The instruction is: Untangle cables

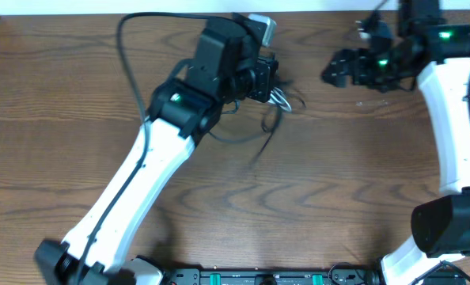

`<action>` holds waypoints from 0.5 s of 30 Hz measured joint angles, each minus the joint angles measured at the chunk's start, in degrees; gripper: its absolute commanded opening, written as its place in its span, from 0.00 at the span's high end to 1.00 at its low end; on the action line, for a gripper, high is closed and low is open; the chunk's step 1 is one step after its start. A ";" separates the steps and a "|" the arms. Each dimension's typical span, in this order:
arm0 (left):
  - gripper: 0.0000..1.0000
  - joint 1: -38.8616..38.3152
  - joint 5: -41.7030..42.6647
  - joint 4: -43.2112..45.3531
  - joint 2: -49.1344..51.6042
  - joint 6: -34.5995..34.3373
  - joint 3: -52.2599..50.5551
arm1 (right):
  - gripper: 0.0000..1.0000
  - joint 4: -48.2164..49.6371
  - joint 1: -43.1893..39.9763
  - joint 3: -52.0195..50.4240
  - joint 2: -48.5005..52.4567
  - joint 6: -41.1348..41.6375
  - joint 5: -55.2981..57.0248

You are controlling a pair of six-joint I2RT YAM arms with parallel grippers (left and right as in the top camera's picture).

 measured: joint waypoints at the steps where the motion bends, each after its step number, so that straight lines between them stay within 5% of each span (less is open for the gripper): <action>1: 0.92 0.00 0.00 -0.07 -0.61 -0.37 0.00 | 0.04 0.76 1.18 0.00 0.02 0.02 -0.15; 15: 0.92 0.07 0.00 0.17 -2.64 -4.68 -0.04 | 0.11 8.61 11.47 0.00 6.47 2.54 -1.42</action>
